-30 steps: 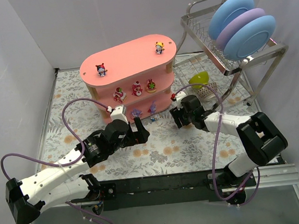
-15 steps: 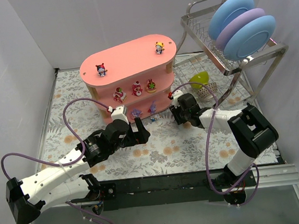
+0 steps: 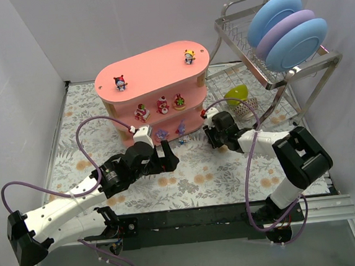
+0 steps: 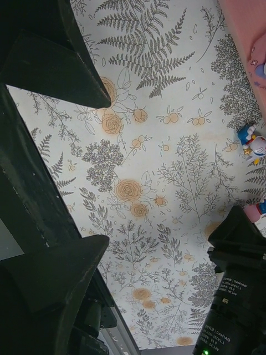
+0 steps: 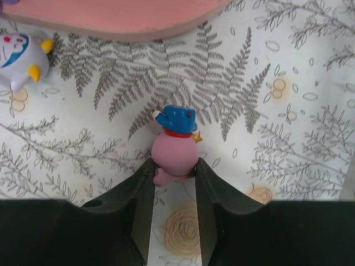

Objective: Place and organize the plastic toys onto the shelf

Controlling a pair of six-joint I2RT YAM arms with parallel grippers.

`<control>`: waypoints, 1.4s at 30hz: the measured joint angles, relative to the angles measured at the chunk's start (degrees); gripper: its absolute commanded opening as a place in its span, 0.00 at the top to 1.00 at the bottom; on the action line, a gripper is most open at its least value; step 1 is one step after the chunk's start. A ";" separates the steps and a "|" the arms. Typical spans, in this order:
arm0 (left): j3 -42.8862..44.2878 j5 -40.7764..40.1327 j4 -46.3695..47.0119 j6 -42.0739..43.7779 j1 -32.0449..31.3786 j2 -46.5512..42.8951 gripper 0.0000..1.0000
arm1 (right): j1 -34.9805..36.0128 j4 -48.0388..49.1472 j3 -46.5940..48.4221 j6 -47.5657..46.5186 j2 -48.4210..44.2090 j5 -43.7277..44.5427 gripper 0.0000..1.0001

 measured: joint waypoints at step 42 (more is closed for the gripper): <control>-14.64 -19.56 55.95 68.70 -23.85 14.67 0.02 | 0.00 -25.07 1.25 21.18 -27.52 -38.10 0.99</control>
